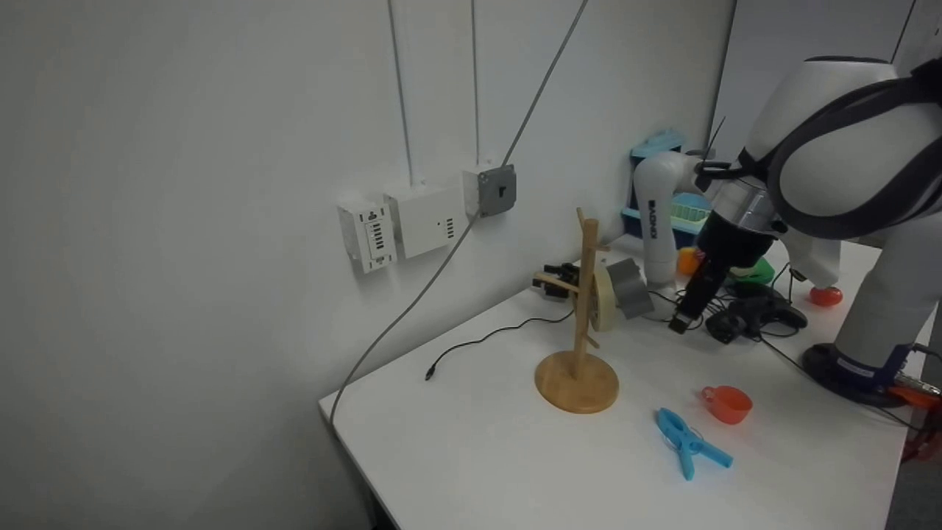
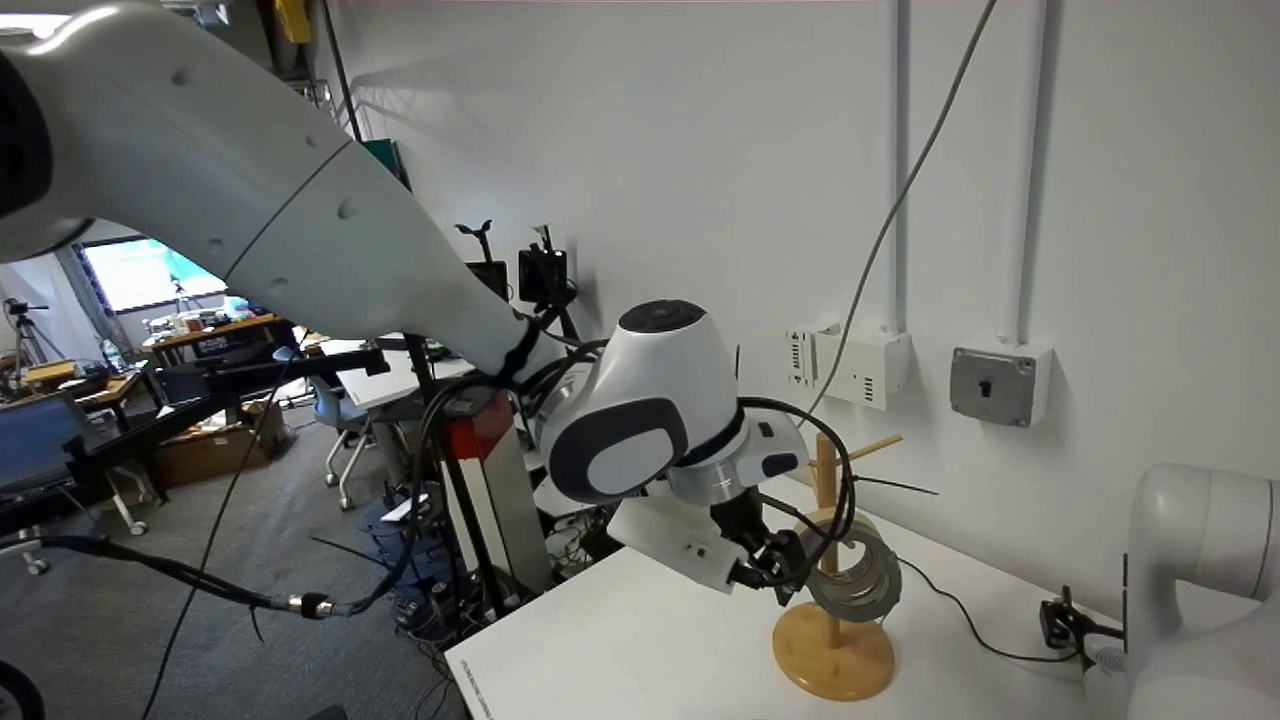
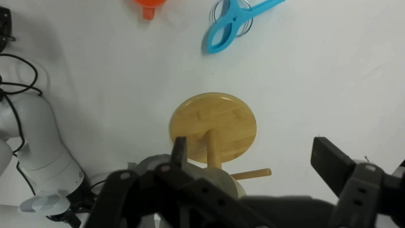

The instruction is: Unhang the masking tape from the tree

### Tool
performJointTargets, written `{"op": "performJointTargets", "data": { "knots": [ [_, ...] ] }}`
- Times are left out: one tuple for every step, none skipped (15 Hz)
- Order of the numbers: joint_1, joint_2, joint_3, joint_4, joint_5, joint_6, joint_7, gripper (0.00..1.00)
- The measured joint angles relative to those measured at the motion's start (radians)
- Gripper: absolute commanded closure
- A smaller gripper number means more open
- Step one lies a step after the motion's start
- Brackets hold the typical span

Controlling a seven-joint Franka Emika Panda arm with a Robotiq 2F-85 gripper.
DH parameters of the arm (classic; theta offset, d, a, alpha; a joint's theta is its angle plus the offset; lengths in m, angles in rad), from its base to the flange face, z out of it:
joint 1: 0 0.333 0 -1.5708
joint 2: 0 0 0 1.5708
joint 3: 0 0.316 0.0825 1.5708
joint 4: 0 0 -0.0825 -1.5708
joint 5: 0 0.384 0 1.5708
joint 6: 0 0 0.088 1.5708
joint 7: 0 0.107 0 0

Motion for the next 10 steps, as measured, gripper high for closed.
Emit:
{"op": "performJointTargets", "data": {
  "knots": [
    [0.0, 0.001, 0.0, 0.0, 0.0, 0.0, 0.0, 0.0],
    [0.0, 0.001, 0.001, 0.0, 0.0, 0.0, 0.0, 0.0],
    [0.0, 0.002, 0.002, 0.0, 0.0, 0.0, 0.0, 0.0],
    [0.0, 0.004, 0.002, 0.002, -0.001, 0.0, 0.0, 0.0],
    [0.0, 0.006, 0.002, 0.004, -0.001, 0.001, -0.001, 0.0],
    [-0.001, 0.009, 0.002, 0.007, -0.001, 0.003, -0.001, 0.0],
    [-0.003, 0.015, 0.002, 0.013, -0.001, 0.005, -0.004, 0.0],
    [-0.005, 0.021, 0.002, 0.02, -0.001, 0.006, -0.006, 0.0],
    [-0.008, 0.026, 0.003, 0.026, -0.001, 0.008, -0.008, 0.0],
    [-0.011, 0.031, 0.004, 0.032, -0.001, 0.011, -0.01, 0.0]
  ]
}}
